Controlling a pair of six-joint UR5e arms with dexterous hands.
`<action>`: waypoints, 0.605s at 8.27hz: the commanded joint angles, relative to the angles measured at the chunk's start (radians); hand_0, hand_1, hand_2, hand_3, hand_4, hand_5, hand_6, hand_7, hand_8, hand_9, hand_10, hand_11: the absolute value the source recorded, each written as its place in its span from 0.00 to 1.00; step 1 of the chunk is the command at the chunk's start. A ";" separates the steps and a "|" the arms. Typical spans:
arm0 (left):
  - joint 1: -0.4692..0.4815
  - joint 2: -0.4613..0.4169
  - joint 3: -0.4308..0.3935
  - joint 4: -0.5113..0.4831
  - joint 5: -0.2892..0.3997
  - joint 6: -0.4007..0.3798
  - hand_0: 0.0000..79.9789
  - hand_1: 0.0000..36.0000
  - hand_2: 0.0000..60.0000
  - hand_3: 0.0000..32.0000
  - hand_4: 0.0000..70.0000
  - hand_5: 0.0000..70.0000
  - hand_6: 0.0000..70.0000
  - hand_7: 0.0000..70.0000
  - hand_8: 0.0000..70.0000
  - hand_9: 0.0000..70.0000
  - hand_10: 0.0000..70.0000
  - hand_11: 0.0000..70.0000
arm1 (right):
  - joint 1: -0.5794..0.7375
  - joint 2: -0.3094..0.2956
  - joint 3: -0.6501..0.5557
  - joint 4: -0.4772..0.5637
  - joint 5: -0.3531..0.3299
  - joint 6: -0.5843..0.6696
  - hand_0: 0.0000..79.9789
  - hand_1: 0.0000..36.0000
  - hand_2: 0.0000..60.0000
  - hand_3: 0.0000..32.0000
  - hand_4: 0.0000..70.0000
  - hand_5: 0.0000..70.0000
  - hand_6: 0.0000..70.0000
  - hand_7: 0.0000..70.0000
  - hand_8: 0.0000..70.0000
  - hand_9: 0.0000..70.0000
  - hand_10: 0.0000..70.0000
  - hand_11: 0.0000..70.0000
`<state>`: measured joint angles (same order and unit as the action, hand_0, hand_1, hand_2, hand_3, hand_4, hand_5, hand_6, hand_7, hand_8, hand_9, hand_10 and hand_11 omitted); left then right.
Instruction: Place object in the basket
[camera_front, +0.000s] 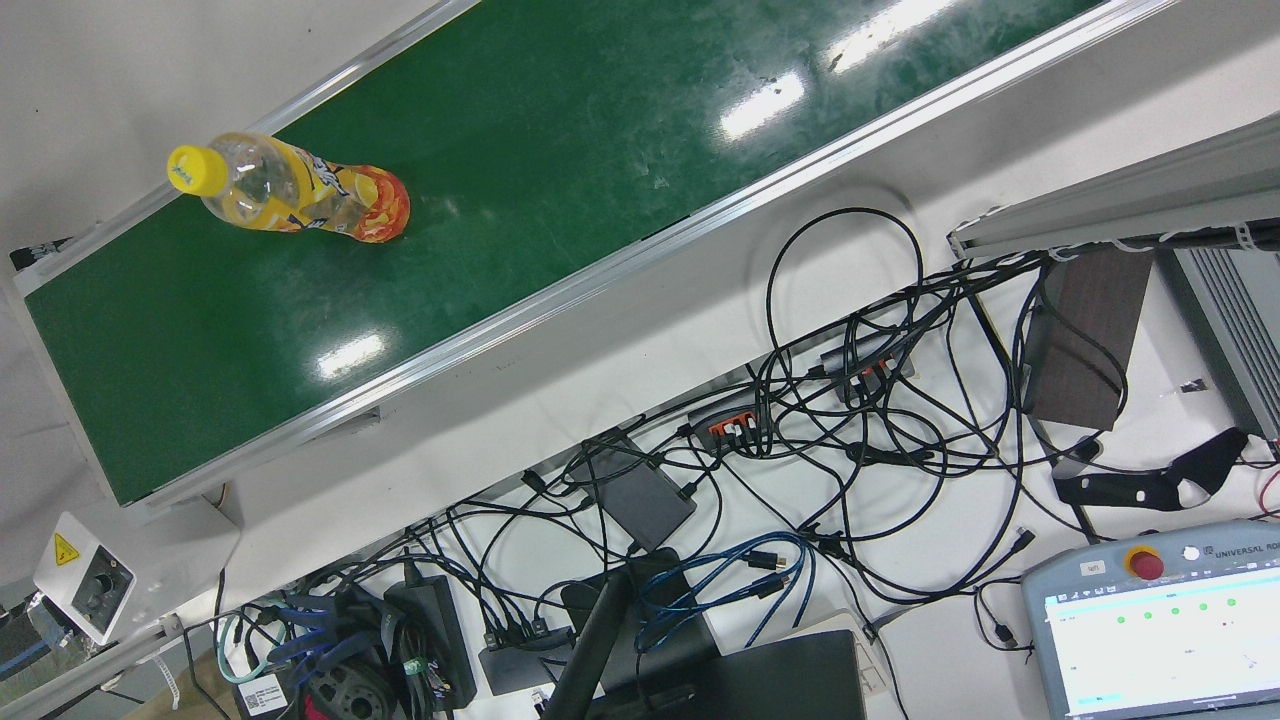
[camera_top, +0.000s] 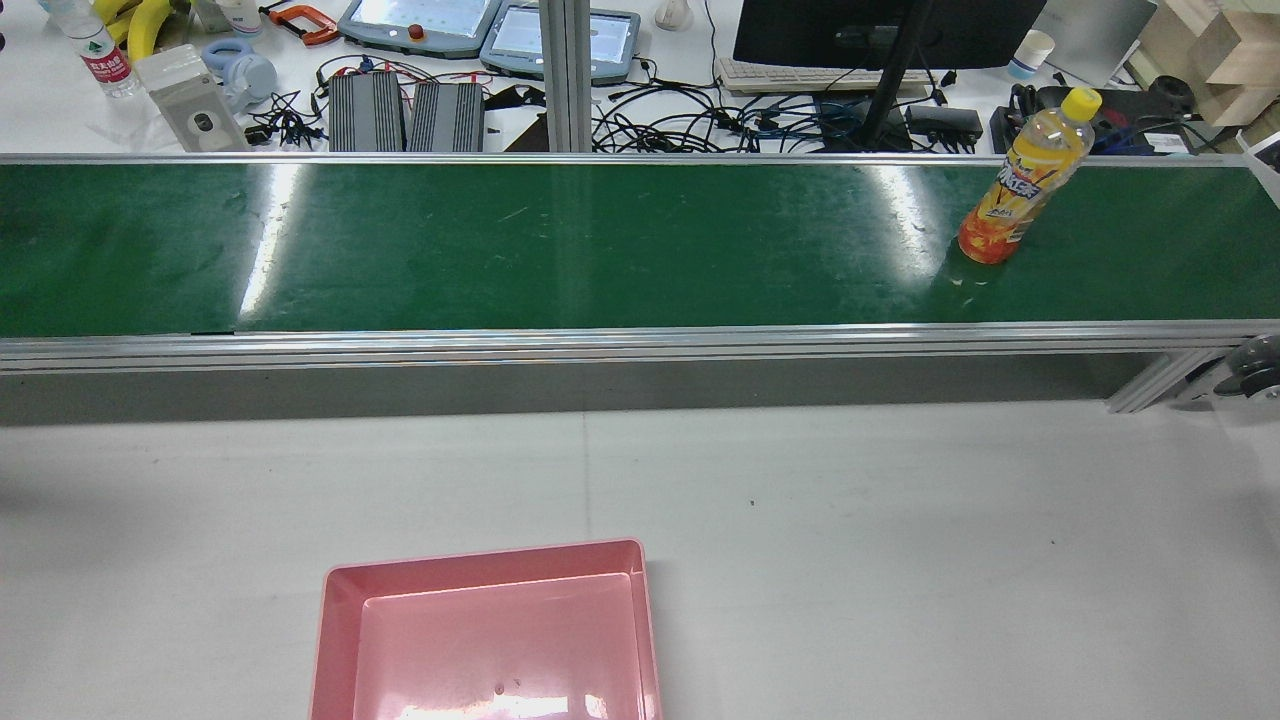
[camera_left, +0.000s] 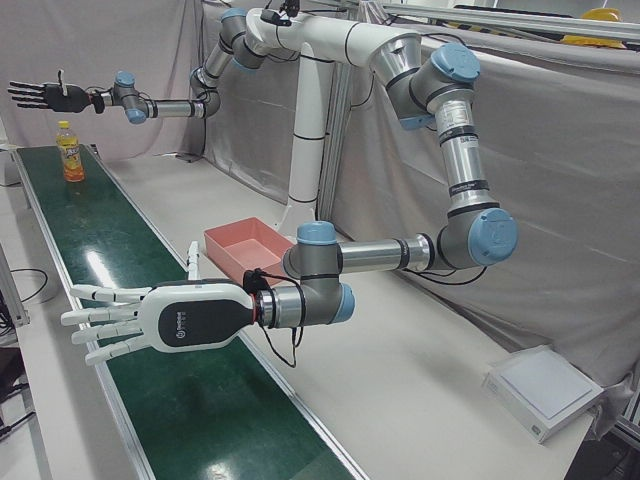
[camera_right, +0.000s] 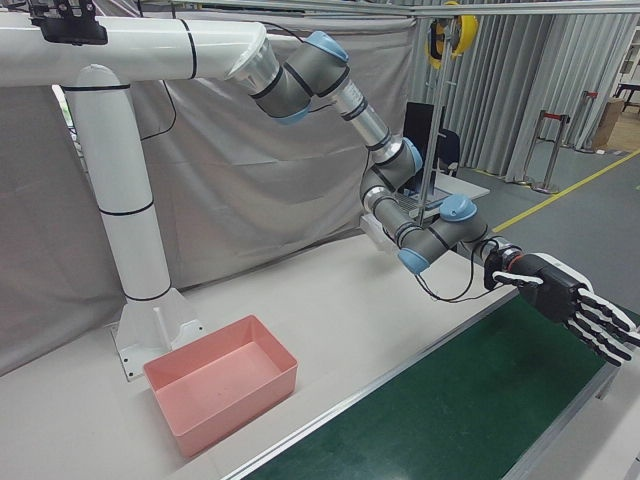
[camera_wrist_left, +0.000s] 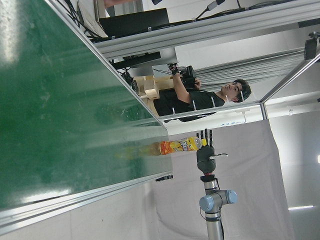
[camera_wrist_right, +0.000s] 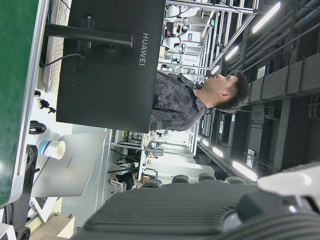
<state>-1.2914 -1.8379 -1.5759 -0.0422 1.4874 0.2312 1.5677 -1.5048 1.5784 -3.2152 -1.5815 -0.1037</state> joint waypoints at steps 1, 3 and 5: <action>0.003 -0.006 0.019 -0.001 0.002 0.008 0.61 0.05 0.00 0.28 0.00 0.19 0.00 0.00 0.06 0.01 0.00 0.00 | 0.000 0.000 0.000 0.000 0.000 -0.001 0.00 0.00 0.00 0.00 0.00 0.00 0.00 0.00 0.00 0.00 0.00 0.00; 0.003 -0.007 0.027 0.007 0.002 0.026 0.62 0.06 0.00 0.19 0.01 0.20 0.00 0.00 0.06 0.02 0.00 0.00 | -0.002 0.000 -0.001 0.000 0.000 -0.001 0.00 0.00 0.00 0.00 0.00 0.00 0.00 0.00 0.00 0.00 0.00 0.00; 0.003 -0.009 0.031 0.005 0.002 0.027 0.62 0.07 0.00 0.11 0.03 0.21 0.00 0.00 0.06 0.01 0.00 0.00 | -0.002 0.000 0.000 0.000 -0.002 -0.001 0.00 0.00 0.00 0.00 0.00 0.00 0.00 0.00 0.00 0.00 0.00 0.00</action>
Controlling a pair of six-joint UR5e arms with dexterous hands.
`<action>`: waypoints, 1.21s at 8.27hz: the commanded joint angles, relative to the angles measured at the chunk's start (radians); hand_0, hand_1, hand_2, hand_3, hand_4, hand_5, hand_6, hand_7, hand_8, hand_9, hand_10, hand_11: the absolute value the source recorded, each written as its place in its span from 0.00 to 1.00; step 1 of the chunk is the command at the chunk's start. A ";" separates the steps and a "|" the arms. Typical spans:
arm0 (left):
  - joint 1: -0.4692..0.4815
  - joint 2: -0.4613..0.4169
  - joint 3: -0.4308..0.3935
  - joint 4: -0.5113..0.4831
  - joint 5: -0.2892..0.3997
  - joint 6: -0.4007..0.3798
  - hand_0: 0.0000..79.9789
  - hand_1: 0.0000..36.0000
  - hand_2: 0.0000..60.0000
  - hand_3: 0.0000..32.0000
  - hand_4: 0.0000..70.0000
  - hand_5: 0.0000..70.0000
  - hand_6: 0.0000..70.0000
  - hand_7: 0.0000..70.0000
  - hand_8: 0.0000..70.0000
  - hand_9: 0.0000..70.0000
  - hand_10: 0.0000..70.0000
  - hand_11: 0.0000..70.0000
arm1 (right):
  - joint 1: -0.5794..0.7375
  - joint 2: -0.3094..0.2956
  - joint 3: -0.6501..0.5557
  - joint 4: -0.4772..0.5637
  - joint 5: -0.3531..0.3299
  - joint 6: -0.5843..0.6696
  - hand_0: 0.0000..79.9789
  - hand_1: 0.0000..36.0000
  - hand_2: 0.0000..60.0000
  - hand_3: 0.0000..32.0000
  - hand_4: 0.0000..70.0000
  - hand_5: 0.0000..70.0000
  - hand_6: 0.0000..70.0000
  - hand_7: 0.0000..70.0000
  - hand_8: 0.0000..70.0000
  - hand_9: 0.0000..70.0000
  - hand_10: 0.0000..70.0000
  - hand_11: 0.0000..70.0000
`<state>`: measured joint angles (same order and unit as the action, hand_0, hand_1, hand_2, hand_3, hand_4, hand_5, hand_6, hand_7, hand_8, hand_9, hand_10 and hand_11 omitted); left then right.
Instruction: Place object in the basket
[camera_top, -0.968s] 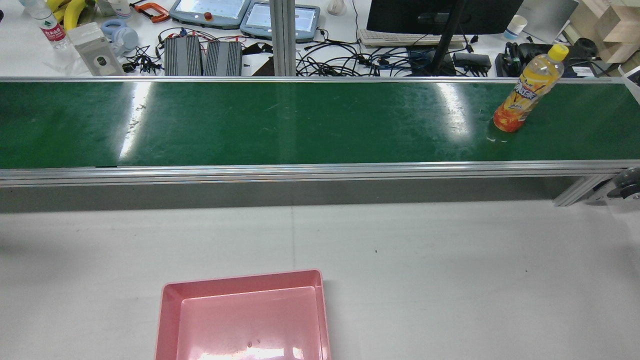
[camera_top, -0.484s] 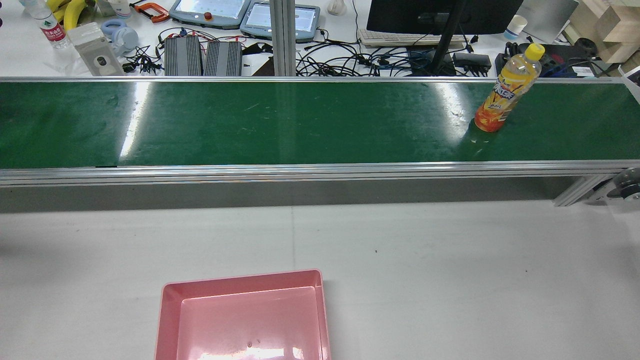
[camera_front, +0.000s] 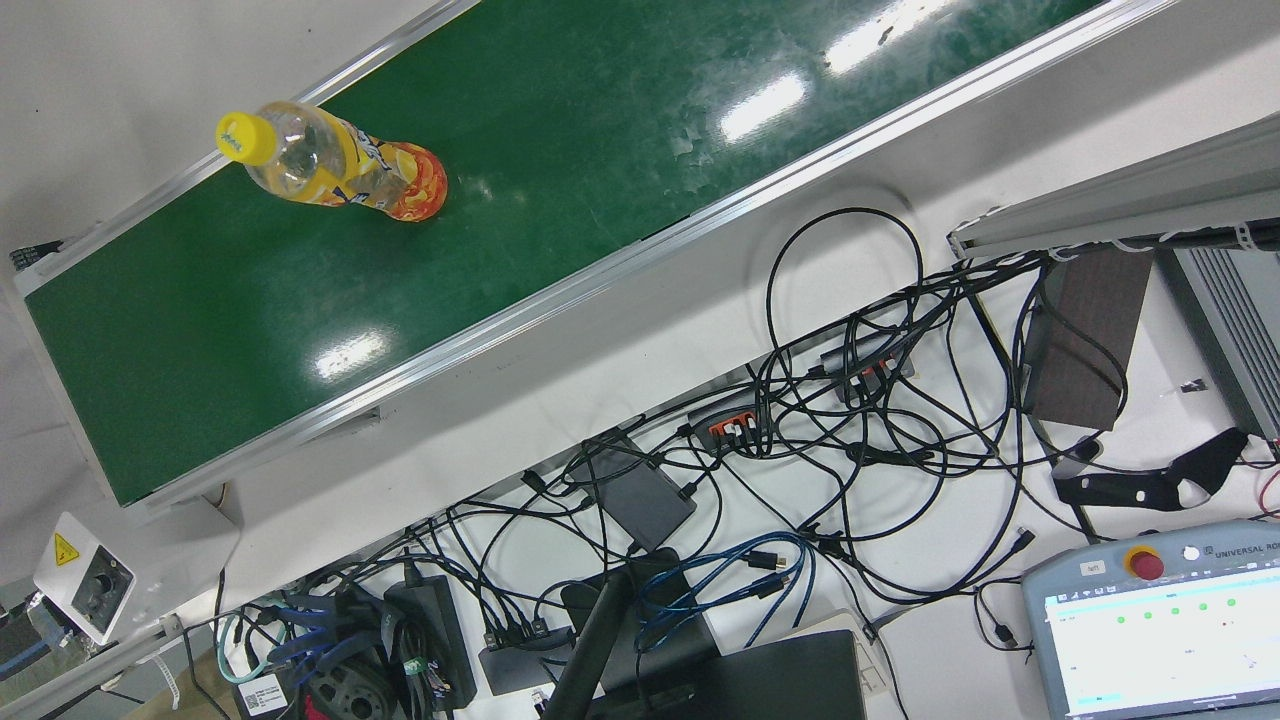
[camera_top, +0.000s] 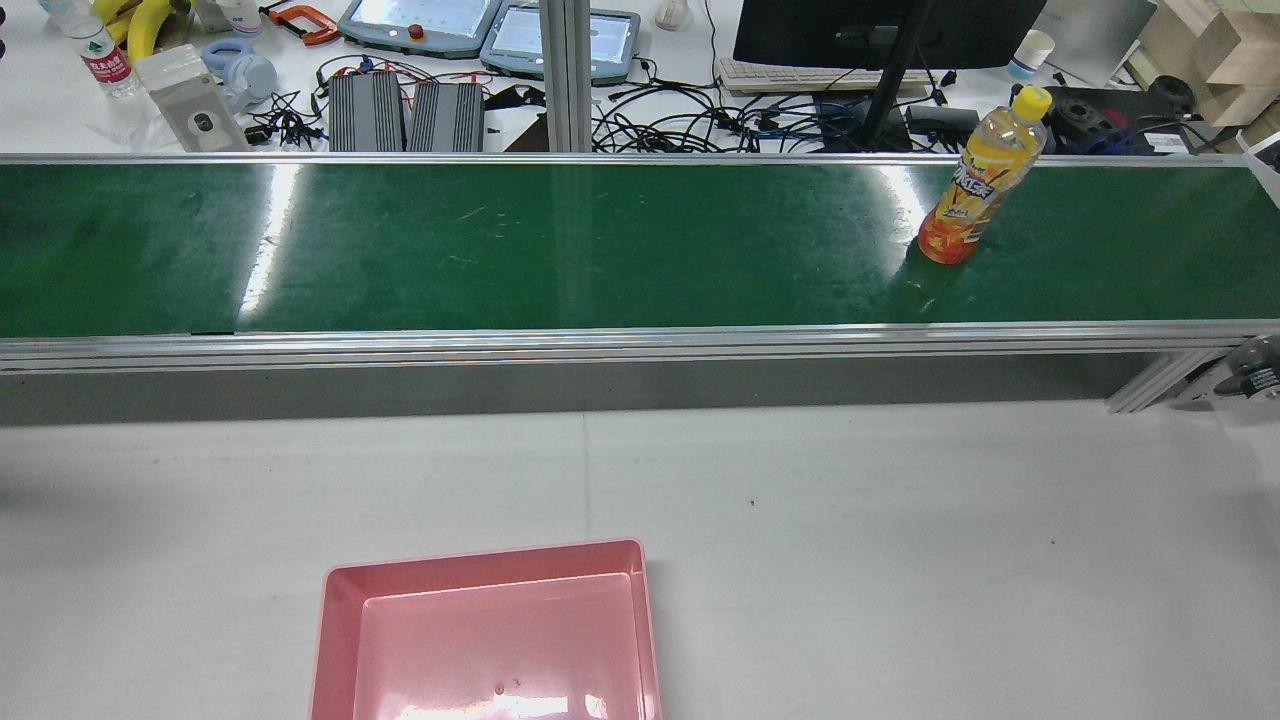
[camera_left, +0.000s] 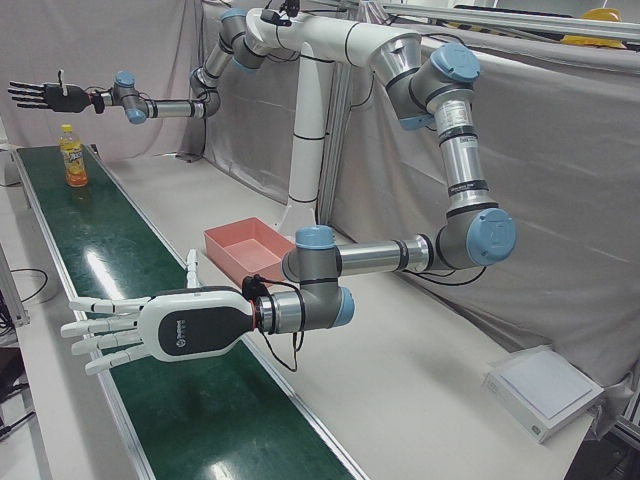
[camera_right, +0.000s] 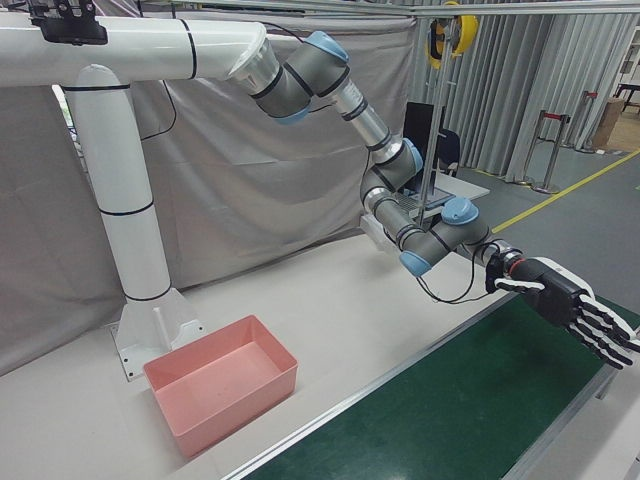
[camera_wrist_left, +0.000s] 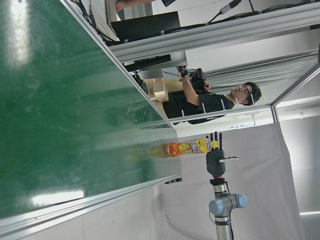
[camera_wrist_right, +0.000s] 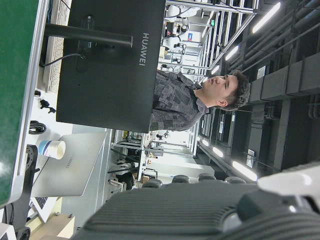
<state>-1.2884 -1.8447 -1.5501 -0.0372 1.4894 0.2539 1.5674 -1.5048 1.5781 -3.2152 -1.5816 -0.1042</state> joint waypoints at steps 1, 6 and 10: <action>0.000 -0.004 0.014 -0.010 -0.001 0.004 0.62 0.06 0.00 0.16 0.01 0.20 0.00 0.00 0.06 0.01 0.00 0.00 | 0.000 0.000 0.000 0.000 0.000 0.000 0.00 0.00 0.00 0.00 0.00 0.00 0.00 0.00 0.00 0.00 0.00 0.00; -0.002 0.002 0.039 -0.052 -0.001 0.005 0.61 0.06 0.00 0.21 0.00 0.19 0.00 0.00 0.07 0.03 0.00 0.00 | 0.000 0.000 0.000 0.000 0.000 0.000 0.00 0.00 0.00 0.00 0.00 0.00 0.00 0.00 0.00 0.00 0.00 0.00; -0.002 0.001 0.039 -0.052 -0.001 0.005 0.61 0.06 0.00 0.24 0.00 0.18 0.00 0.00 0.06 0.01 0.00 0.00 | 0.000 0.000 0.000 0.000 0.000 0.001 0.00 0.00 0.00 0.00 0.00 0.00 0.00 0.00 0.00 0.00 0.00 0.00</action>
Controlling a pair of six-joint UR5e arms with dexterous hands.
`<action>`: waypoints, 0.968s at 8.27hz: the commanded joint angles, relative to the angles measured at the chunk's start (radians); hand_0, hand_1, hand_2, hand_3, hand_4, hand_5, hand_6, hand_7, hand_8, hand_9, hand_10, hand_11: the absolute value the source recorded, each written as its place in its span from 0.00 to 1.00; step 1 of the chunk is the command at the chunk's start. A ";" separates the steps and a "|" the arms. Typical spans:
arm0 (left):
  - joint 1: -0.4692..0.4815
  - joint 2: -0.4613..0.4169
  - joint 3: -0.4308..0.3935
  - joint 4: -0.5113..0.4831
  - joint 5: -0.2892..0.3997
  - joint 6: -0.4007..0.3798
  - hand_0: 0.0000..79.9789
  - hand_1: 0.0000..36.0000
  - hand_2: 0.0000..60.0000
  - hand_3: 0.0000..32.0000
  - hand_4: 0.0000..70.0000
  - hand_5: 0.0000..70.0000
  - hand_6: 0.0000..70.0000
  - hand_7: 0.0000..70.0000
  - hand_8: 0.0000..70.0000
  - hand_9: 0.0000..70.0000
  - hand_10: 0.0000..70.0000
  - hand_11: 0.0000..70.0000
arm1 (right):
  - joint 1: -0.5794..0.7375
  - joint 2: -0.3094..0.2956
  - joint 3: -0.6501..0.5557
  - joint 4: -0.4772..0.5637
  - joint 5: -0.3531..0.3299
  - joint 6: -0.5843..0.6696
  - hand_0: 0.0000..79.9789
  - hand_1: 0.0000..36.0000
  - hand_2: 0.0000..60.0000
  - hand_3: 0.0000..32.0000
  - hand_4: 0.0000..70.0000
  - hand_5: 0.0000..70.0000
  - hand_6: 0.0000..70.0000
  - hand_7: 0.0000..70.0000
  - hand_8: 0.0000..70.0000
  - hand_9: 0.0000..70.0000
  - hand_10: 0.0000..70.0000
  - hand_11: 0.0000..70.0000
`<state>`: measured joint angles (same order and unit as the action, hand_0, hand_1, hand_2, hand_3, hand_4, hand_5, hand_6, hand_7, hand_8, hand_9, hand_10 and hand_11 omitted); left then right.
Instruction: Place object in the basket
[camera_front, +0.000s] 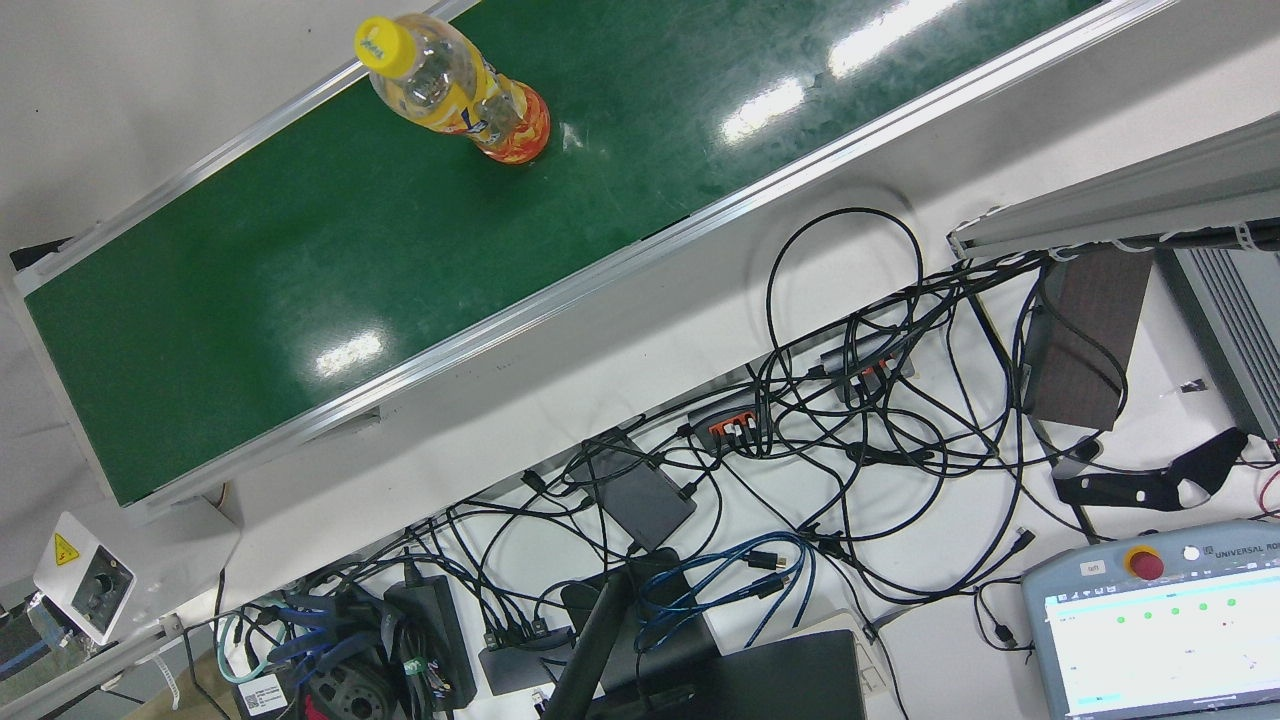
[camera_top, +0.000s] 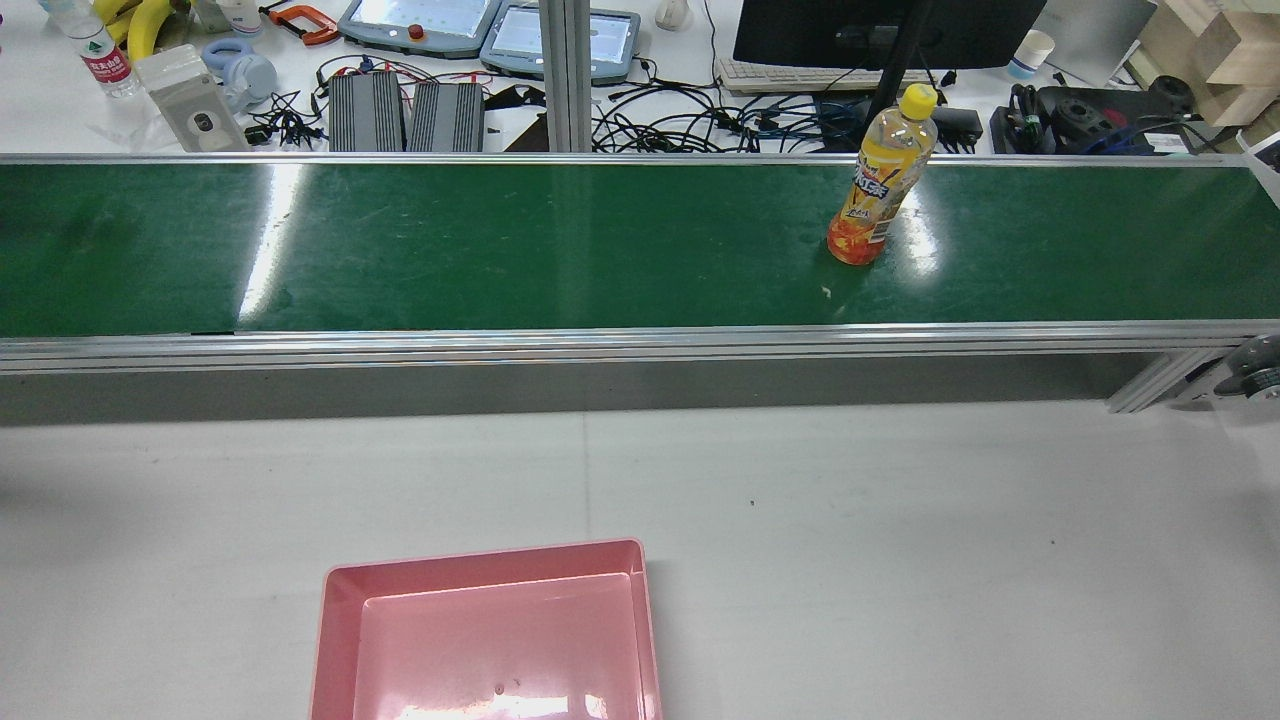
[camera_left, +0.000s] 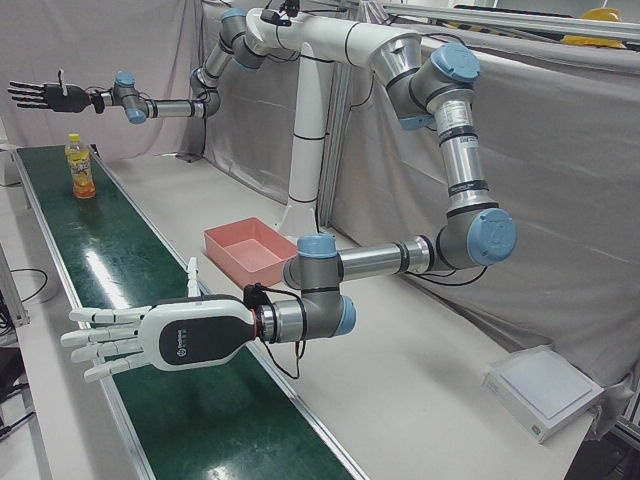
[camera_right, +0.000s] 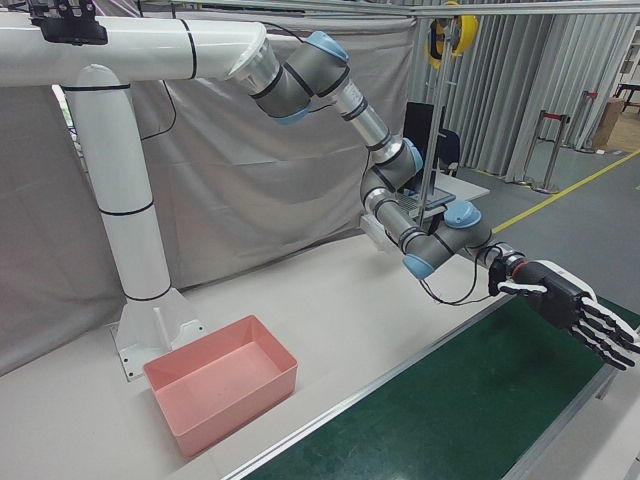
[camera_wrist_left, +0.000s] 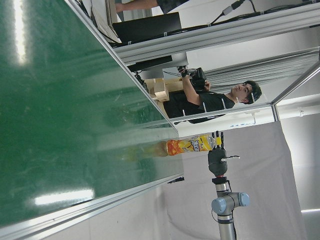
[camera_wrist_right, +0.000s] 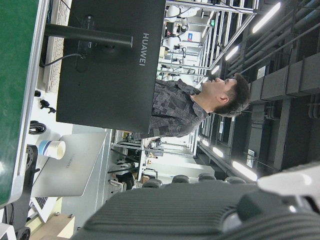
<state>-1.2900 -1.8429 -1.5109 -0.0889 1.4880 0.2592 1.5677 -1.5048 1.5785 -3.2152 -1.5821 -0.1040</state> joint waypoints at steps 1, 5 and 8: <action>0.000 -0.001 0.000 0.000 0.000 0.000 0.61 0.06 0.00 0.22 0.00 0.19 0.00 0.00 0.06 0.01 0.00 0.00 | 0.000 0.000 0.000 0.000 0.001 0.000 0.00 0.00 0.00 0.00 0.00 0.00 0.00 0.00 0.00 0.00 0.00 0.00; -0.002 -0.001 -0.003 0.000 0.000 -0.002 0.61 0.05 0.00 0.29 0.00 0.18 0.00 0.00 0.07 0.02 0.00 0.00 | 0.000 0.000 0.000 0.000 0.001 0.000 0.00 0.00 0.00 0.00 0.00 0.00 0.00 0.00 0.00 0.00 0.00 0.00; -0.002 0.002 -0.009 0.000 0.000 -0.002 0.61 0.05 0.00 0.31 0.00 0.18 0.00 0.00 0.06 0.01 0.00 0.00 | 0.000 0.000 0.000 0.000 0.001 0.001 0.00 0.00 0.00 0.00 0.00 0.00 0.00 0.00 0.00 0.00 0.00 0.00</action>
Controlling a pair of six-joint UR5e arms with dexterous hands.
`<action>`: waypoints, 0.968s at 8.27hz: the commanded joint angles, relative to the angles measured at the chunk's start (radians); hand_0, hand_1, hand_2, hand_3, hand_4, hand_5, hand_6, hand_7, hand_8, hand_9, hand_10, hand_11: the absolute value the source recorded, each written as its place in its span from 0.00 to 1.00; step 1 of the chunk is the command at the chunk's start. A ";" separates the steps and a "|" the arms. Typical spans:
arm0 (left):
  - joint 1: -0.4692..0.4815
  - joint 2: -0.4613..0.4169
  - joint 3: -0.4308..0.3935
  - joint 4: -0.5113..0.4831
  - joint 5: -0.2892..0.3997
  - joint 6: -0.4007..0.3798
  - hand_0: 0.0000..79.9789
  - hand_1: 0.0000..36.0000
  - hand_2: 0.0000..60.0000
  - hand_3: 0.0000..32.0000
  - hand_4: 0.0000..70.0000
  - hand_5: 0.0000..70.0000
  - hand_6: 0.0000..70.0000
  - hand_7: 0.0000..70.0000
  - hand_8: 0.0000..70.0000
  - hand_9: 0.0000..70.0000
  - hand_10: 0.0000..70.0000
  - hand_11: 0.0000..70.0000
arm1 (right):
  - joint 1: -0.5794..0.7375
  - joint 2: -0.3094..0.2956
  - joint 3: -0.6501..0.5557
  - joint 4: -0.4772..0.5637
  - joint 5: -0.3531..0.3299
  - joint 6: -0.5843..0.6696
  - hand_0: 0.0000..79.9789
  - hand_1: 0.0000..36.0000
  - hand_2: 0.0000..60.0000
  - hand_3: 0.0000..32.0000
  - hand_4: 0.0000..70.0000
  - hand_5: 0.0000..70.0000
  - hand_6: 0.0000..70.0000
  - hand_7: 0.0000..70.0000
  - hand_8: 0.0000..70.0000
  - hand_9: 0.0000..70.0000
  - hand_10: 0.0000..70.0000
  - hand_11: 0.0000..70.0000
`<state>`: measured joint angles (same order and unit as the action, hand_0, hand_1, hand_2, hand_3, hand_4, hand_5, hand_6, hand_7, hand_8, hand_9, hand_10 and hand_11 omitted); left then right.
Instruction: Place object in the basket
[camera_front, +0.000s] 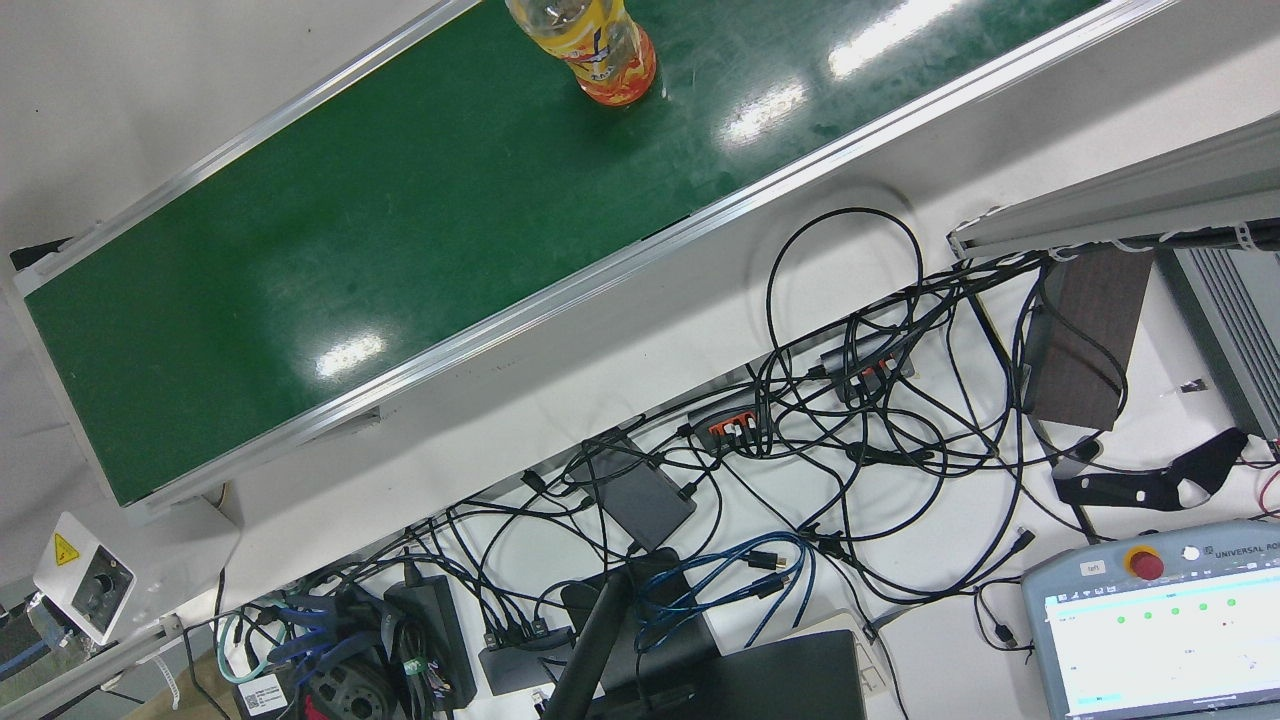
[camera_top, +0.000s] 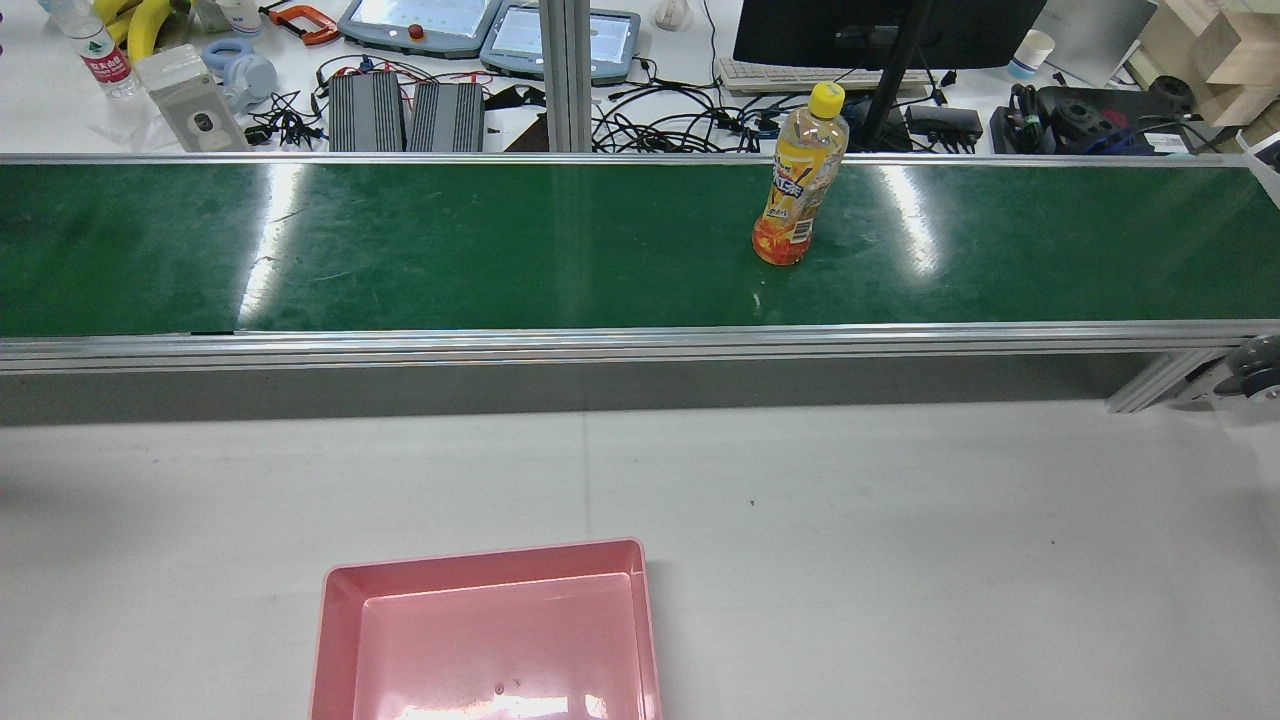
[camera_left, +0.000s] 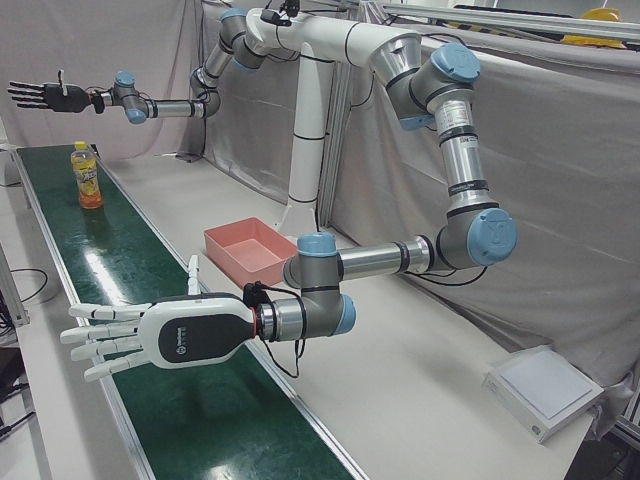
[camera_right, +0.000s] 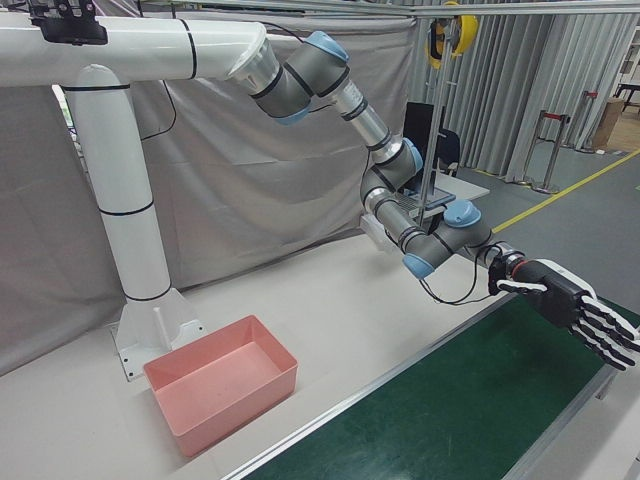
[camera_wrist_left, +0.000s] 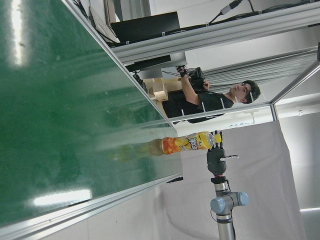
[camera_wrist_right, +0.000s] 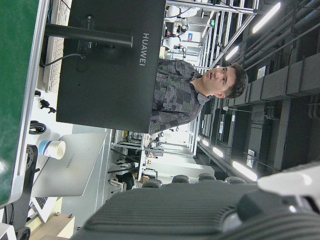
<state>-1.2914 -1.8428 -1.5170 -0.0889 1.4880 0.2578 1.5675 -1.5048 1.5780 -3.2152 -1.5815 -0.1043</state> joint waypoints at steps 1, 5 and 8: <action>0.000 0.002 -0.005 0.000 0.000 0.000 0.61 0.05 0.00 0.27 0.00 0.18 0.00 0.00 0.06 0.01 0.00 0.00 | 0.000 0.000 0.001 0.000 0.000 0.000 0.00 0.00 0.00 0.00 0.00 0.00 0.00 0.00 0.00 0.00 0.00 0.00; 0.000 -0.001 -0.005 0.000 0.000 -0.006 0.61 0.06 0.00 0.27 0.00 0.18 0.00 0.00 0.06 0.01 0.00 0.00 | 0.000 0.000 0.001 0.000 -0.002 0.000 0.00 0.00 0.00 0.00 0.00 0.00 0.00 0.00 0.00 0.00 0.00 0.00; 0.000 -0.001 -0.006 0.000 0.000 -0.008 0.61 0.05 0.00 0.28 0.00 0.19 0.00 0.00 0.07 0.02 0.00 0.00 | 0.000 0.000 0.001 0.000 0.000 0.002 0.00 0.00 0.00 0.00 0.00 0.00 0.00 0.00 0.00 0.00 0.00 0.00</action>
<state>-1.2916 -1.8436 -1.5216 -0.0889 1.4879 0.2511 1.5677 -1.5048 1.5784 -3.2152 -1.5819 -0.1032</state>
